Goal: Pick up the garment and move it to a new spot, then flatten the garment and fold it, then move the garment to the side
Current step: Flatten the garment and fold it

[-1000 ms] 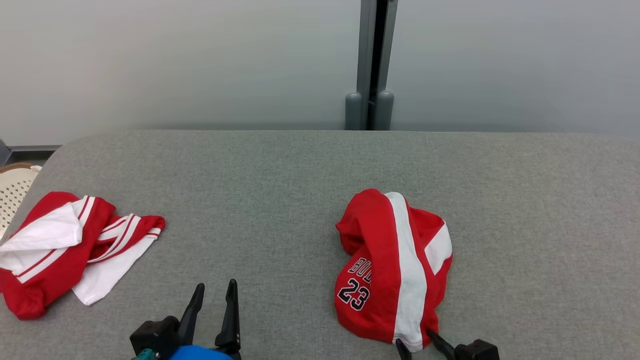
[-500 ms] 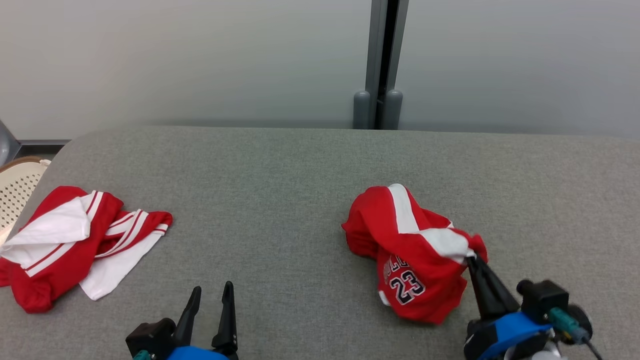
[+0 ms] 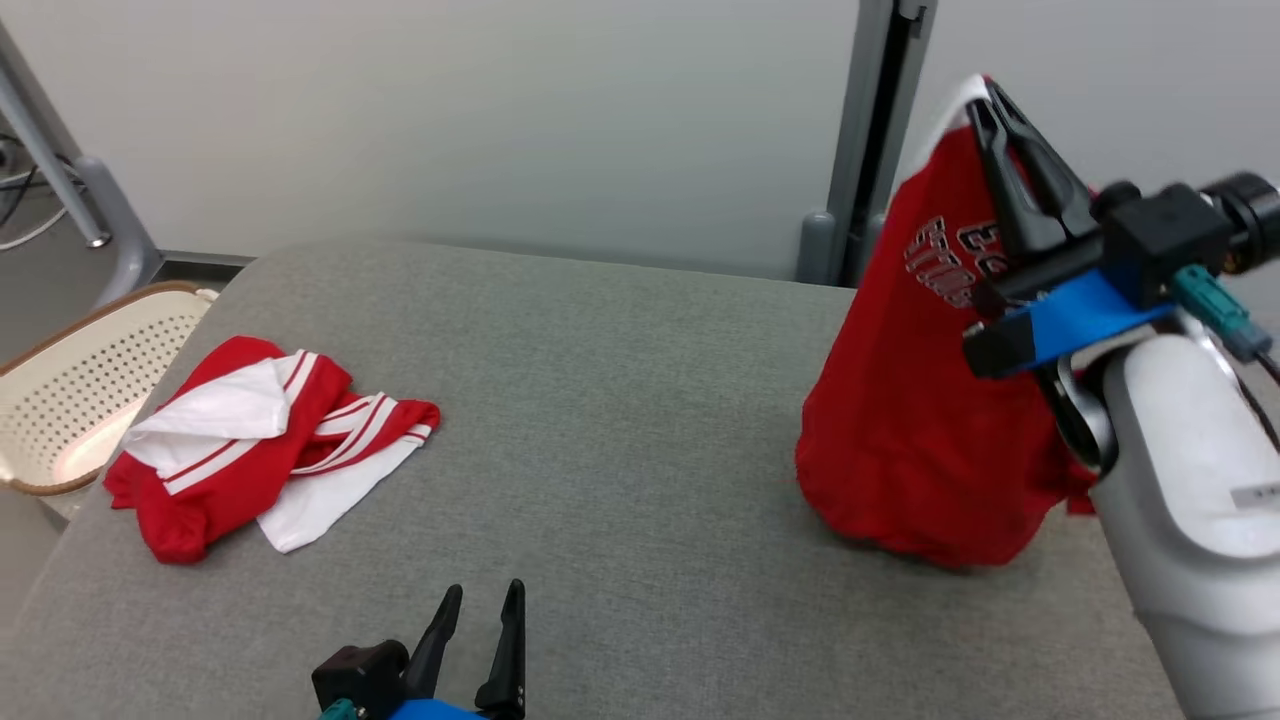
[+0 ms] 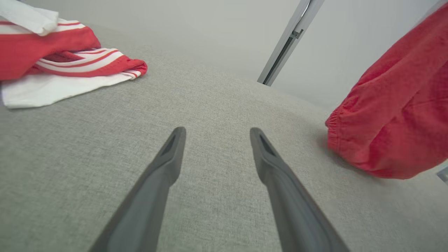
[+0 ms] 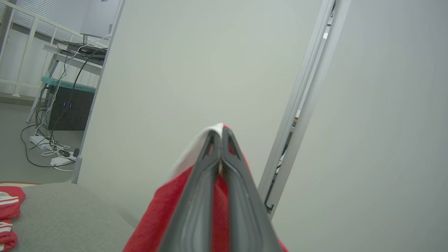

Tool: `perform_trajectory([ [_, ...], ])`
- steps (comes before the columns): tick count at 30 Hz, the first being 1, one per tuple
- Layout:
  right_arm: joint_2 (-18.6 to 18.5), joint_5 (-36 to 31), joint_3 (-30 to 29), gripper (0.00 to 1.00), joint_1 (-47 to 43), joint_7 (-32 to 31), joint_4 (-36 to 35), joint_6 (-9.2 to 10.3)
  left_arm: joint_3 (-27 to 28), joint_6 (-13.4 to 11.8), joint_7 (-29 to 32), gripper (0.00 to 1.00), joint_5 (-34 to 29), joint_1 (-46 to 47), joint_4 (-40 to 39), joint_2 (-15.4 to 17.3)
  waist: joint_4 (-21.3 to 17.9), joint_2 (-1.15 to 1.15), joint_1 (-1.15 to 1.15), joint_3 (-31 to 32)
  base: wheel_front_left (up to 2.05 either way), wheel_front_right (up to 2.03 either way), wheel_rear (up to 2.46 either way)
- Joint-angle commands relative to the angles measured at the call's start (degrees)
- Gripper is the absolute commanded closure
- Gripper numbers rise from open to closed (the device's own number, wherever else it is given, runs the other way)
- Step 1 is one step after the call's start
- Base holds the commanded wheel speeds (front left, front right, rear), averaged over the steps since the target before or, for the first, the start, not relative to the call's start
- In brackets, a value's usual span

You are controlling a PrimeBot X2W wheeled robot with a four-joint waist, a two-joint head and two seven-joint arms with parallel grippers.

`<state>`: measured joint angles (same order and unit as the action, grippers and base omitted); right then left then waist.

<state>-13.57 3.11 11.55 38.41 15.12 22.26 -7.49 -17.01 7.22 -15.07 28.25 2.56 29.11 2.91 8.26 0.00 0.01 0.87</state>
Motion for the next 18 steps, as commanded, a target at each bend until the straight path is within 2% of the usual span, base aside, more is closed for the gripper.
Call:
perform_trajectory([
  [1, -0.31, 0.63, 1.78, 1.00, 3.96, 0.04, 0.72, 0.00, -0.23, 0.46, -0.15, 0.00, 0.23, 0.83, 0.28, 0.01, 1.77, 0.00, -0.01, -0.69, 0.00, 0.00, 0.00],
  [4, -0.16, 1.20, 4.93, 1.00, 10.16, 0.04, 1.11, 0.01, -0.29, 0.30, -0.14, 0.00, 0.21, 0.63, 0.71, 0.02, 3.41, 0.00, -0.01, -0.89, 0.00, 0.00, 0.00],
  [10, -0.76, 2.13, 7.52, 1.00, 13.97, 0.04, 0.21, 0.01, 0.11, 0.30, -0.15, 0.00, 0.39, -0.03, 0.98, 0.01, 3.95, 0.00, -0.01, -1.25, 0.00, 0.00, 0.00],
  [15, -4.00, 4.18, 8.74, 1.00, 5.78, 0.04, 0.10, 0.01, 0.15, 0.30, -0.15, 0.00, 1.14, -0.47, 0.76, 0.00, 2.39, 0.00, -0.01, -1.61, 0.00, 0.00, 0.00],
  [18, -6.34, 5.52, 7.83, 1.00, -3.59, 0.04, 1.21, 0.01, 0.56, 0.30, -0.15, 0.00, 1.21, -0.64, 0.74, 0.03, 0.93, 0.00, -0.01, -1.70, 0.00, 0.00, 0.00],
])
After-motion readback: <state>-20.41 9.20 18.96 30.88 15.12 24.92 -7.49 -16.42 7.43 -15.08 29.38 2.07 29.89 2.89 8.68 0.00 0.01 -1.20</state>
